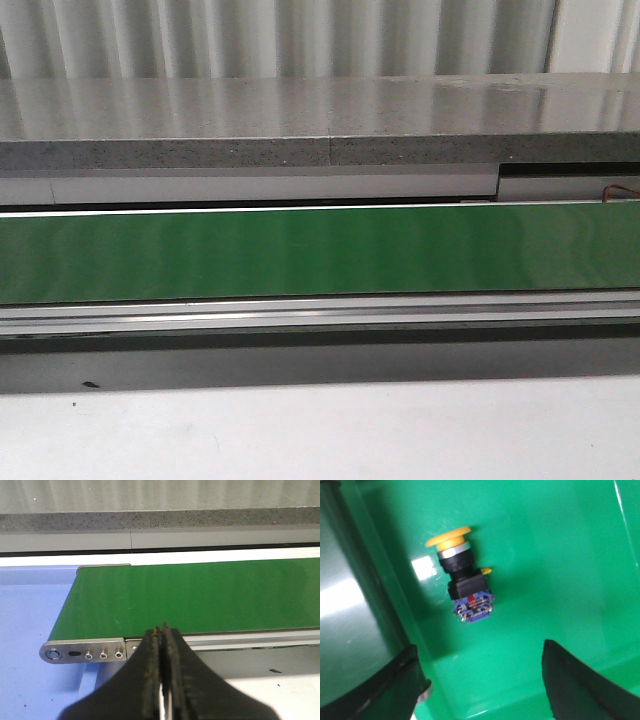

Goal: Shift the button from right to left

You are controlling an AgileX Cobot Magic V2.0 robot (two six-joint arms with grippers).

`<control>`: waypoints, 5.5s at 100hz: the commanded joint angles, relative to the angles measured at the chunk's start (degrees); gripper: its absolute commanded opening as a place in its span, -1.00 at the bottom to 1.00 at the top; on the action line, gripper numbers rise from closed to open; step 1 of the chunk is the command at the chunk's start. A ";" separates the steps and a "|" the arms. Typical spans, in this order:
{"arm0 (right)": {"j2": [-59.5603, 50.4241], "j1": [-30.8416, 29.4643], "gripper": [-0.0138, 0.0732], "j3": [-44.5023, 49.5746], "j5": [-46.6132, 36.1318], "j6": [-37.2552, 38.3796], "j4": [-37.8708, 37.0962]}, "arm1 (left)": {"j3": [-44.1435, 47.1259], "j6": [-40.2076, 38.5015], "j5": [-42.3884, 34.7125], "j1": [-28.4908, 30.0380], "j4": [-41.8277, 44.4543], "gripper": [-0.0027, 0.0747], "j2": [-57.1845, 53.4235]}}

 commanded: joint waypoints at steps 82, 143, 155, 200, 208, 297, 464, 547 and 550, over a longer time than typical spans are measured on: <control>15.21 -0.40 0.51 -4.99 -2.98 -5.16 -1.37 | 2.31 -0.42 -4.40 -0.17 -0.25 -0.98 -1.83; 11.28 0.42 -0.21 -8.70 1.00 -4.99 -1.53 | 2.31 -0.42 -4.40 -0.17 -0.25 -0.99 -1.83; 6.69 1.63 -0.21 -9.05 2.07 -4.56 -1.53 | 2.31 -0.42 -4.40 -0.17 -0.25 -0.98 -1.83; -1.29 12.11 -0.21 -8.09 8.76 -4.17 4.83 | 2.31 -0.42 -4.40 -0.17 -0.25 -0.98 -1.83; -1.25 13.79 -0.21 -7.21 8.76 -2.54 5.10 | 2.31 -0.42 -4.40 -0.17 -0.25 -0.98 -1.83; -0.70 15.95 0.58 -5.02 4.71 -1.61 8.32 | 2.31 -0.42 -4.40 -0.17 -0.25 -0.98 -1.83; -76.68 32.51 -0.84 44.96 -28.49 -6.71 5.03 | 2.31 -0.42 -4.66 -0.17 -0.15 -0.98 -1.83; -84.44 32.51 -0.84 47.82 -27.93 -6.71 5.03 | 0.63 -0.42 -18.37 -0.17 -0.45 -0.99 -1.83; -84.44 32.51 -0.84 47.82 -27.93 -6.71 5.03 | -0.04 -0.42 -18.08 -0.17 -0.45 -0.99 -1.83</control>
